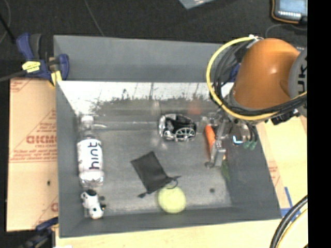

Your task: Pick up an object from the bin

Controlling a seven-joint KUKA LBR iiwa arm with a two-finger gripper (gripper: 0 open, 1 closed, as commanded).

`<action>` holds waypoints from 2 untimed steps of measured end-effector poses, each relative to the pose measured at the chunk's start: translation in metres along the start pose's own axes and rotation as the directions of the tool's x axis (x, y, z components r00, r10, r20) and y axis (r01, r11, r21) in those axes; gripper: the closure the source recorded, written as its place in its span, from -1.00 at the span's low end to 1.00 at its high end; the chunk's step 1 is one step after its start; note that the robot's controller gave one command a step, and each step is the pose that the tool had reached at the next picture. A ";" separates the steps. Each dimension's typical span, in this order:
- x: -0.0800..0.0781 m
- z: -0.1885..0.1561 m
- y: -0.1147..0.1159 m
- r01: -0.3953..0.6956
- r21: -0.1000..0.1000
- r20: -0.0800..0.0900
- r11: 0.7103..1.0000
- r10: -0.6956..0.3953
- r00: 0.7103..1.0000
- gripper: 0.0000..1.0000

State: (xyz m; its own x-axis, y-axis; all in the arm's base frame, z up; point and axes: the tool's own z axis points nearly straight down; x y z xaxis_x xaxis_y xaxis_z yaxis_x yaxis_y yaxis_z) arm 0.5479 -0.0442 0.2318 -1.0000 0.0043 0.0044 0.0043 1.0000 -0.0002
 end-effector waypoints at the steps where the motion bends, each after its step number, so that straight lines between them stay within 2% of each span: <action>1: -0.001 -0.005 0.000 0.001 0.001 0.009 1.000 -0.001 1.000 -1.00; 2: -0.034 0.052 0.008 0.004 0.001 0.014 1.000 -0.004 1.000 -1.00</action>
Offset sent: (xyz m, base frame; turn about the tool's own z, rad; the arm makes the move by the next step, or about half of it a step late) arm 0.0831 0.0255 -0.1618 -0.0033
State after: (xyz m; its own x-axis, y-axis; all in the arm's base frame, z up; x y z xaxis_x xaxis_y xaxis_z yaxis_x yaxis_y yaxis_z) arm 0.5815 -0.0360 0.1794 -1.0000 0.0003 -0.0093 0.0003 1.0000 -0.0013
